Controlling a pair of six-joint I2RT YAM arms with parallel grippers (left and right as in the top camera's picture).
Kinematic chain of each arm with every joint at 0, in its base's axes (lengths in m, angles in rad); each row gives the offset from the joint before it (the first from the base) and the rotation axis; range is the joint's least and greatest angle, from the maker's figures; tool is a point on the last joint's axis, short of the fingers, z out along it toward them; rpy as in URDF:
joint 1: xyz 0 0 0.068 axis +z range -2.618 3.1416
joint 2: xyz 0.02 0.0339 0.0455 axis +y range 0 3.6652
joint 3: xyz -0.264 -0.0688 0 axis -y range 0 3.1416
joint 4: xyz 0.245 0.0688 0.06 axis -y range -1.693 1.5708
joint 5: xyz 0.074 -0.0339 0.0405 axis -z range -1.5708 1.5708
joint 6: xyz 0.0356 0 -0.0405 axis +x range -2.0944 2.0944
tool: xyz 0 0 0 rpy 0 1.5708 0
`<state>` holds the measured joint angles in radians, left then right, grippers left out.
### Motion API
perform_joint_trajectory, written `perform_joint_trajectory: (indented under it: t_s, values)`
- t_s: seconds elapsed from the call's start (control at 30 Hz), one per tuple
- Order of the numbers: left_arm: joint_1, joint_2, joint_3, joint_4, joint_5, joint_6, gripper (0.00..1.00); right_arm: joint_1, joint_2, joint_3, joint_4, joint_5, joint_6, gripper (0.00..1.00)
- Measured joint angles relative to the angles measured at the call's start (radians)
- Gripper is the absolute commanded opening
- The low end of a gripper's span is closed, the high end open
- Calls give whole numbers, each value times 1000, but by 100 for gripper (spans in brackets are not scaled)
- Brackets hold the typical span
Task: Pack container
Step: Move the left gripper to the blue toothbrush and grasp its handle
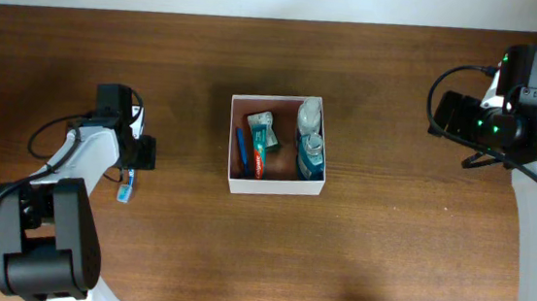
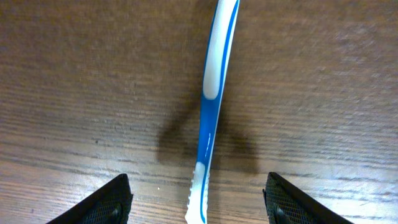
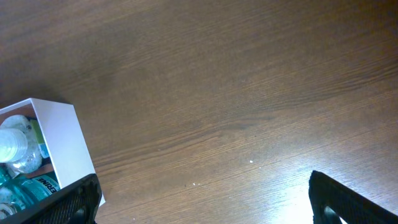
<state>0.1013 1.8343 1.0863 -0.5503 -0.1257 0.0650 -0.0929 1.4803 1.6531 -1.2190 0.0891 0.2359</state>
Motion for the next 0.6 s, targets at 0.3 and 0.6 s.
perform_joint_trajectory:
  t_s: [0.3,0.6]
  values:
    - [0,0,-3,15,26,3,69,0,0,0,0,0,0,98]
    - [0,0,-3,36,121,78,71,0,0,0,0,0,0,99]
